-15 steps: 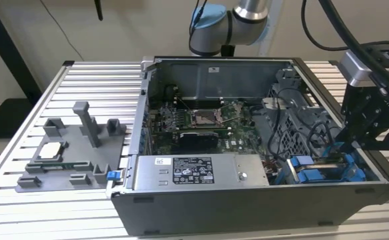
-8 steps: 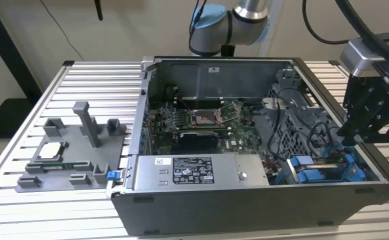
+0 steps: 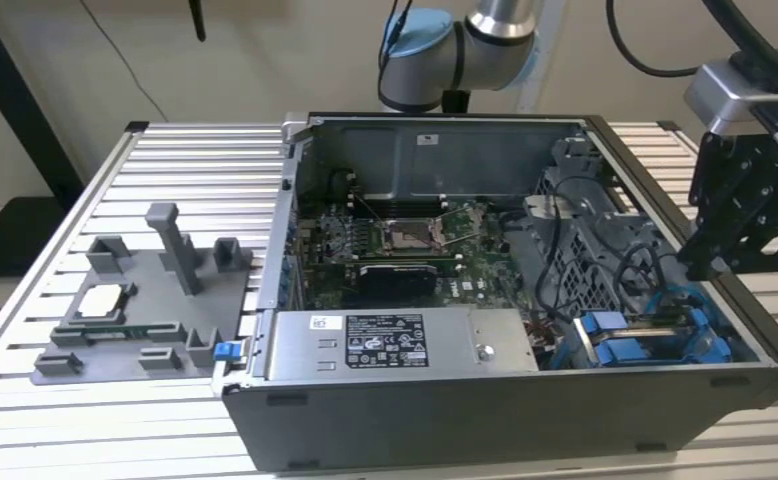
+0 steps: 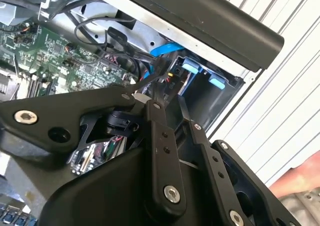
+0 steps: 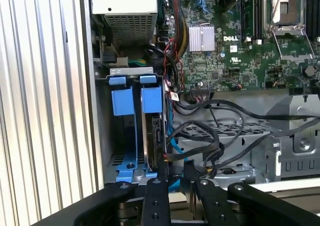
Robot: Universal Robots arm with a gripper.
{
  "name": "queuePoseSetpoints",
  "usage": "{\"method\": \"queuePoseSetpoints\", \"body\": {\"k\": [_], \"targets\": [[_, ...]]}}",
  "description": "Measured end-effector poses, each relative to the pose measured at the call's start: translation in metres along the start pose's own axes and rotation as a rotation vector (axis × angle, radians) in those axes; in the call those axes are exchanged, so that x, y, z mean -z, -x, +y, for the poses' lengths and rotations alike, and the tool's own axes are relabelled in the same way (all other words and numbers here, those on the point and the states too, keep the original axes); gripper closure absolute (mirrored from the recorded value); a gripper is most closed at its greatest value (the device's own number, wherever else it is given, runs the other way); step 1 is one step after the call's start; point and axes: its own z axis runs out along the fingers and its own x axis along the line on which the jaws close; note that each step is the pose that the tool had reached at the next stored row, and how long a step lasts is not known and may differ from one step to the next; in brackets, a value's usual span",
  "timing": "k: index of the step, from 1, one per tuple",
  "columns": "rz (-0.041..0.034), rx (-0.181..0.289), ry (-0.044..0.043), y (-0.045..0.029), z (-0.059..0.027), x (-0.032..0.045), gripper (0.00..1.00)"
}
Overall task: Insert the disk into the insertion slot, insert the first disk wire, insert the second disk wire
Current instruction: 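Insert the second disk wire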
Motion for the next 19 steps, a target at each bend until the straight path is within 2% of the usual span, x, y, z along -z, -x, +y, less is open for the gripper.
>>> {"method": "queuePoseSetpoints", "body": {"k": [19], "targets": [[0.0,0.0,-0.0001,0.0033,-0.0039,-0.0002,0.0]]}}
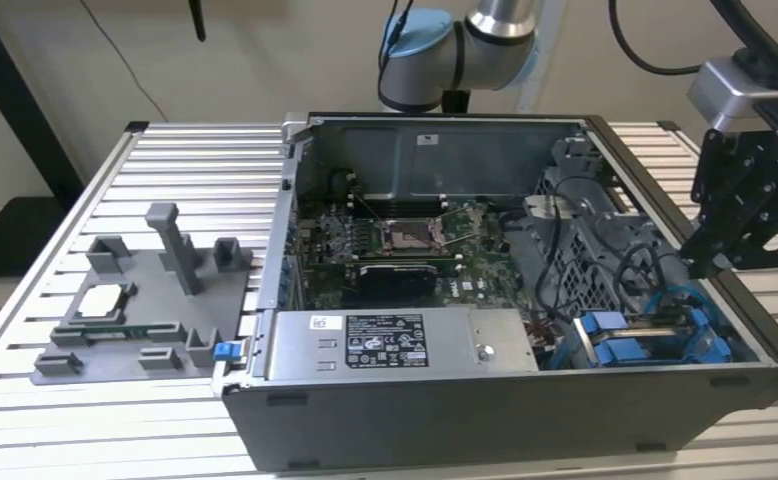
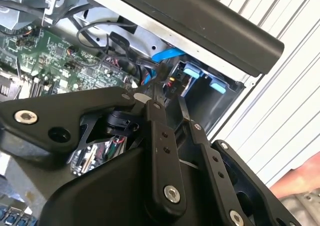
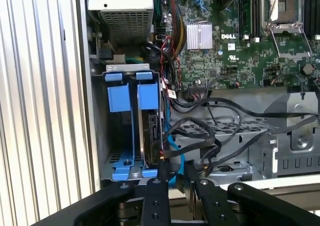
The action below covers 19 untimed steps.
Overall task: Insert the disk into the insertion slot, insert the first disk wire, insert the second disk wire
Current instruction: 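Insert the second disk wire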
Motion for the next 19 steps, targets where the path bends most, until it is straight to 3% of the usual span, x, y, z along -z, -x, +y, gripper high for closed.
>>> {"method": "queuePoseSetpoints", "body": {"k": [19], "targets": [[-0.0002,0.004,0.0004,0.0045,-0.0099,-0.0036,0.0]]}}
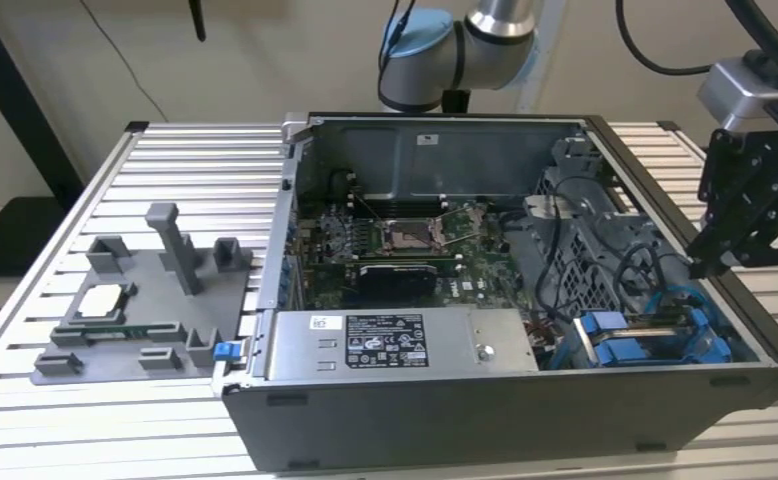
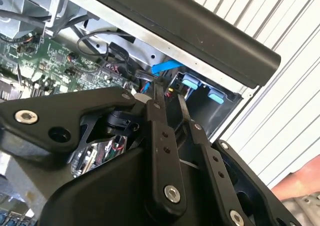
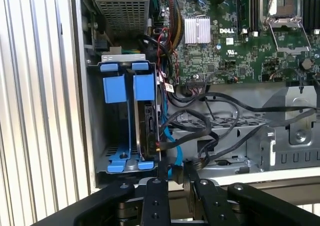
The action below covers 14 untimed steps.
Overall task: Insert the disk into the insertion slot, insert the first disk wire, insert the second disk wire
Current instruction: 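Insert the second disk wire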
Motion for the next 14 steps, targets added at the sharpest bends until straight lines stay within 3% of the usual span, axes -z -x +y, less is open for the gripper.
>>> {"method": "queuePoseSetpoints", "body": {"k": [6,14], "targets": [[0.0001,0.006,0.0012,0.001,-0.0046,-0.0066,0.0],[0.001,0.008,0.0118,0.0002,-0.0058,-0.0155,0.0]]}}
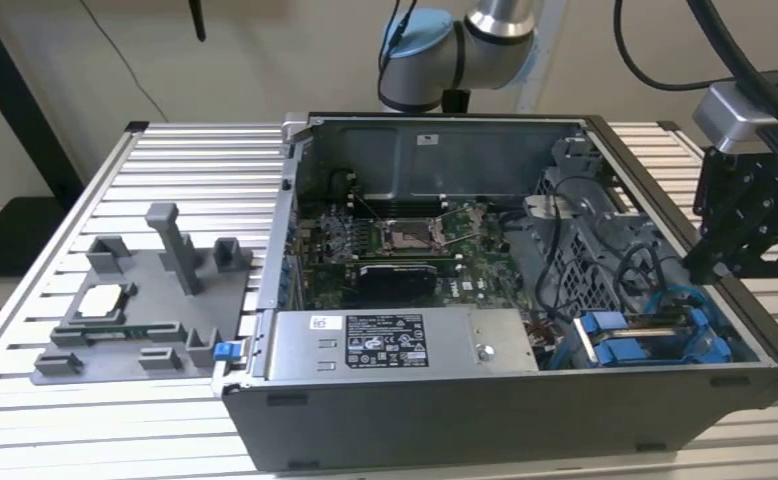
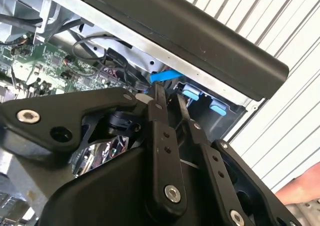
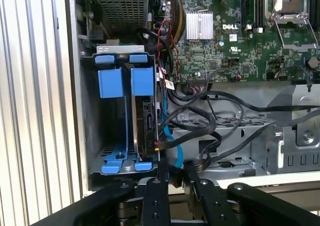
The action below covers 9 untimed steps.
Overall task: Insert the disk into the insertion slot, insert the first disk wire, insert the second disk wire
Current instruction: 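Insert the second disk wire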
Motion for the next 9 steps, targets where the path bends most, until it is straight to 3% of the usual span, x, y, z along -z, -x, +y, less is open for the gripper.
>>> {"method": "queuePoseSetpoints", "body": {"k": [1,9], "targets": [[0.0002,0.0,0.0,0.0,0.0,0.0,1.0],[-0.0028,0.0,0.0003,0.0,0.0002,0.001,1.0]]}}
